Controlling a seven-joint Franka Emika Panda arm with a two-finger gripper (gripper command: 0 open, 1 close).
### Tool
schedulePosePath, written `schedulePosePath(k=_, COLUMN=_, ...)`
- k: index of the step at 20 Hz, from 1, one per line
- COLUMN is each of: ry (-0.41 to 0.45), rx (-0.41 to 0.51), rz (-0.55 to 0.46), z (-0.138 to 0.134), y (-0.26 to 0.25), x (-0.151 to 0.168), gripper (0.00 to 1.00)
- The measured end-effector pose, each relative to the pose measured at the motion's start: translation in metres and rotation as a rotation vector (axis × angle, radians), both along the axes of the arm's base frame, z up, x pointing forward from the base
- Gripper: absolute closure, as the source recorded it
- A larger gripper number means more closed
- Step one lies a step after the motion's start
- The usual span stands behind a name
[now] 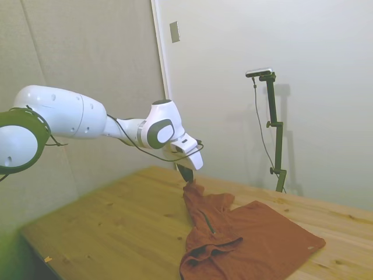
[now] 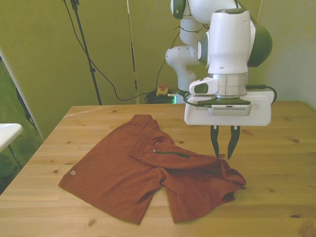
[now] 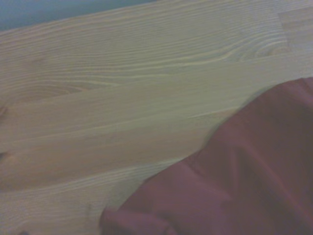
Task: Unfold the shorts
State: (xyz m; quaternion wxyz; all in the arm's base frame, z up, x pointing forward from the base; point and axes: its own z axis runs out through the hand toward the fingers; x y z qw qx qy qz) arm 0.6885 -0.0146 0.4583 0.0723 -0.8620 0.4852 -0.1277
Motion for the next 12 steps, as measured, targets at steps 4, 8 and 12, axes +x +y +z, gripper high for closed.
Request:
schedulePosePath(k=4, ry=0.034, rx=-0.007, rz=0.03, z=0.028, y=-0.017, x=-0.019, gripper=0.0)
schedulePosePath(k=8, ry=0.068, rx=-0.034, rz=0.091, z=0.046, y=-0.07, x=-0.056, gripper=0.0)
schedulePosePath(k=12, ry=0.089, rx=-0.072, rz=0.155, z=0.042, y=-0.138, x=-0.085, gripper=0.0)
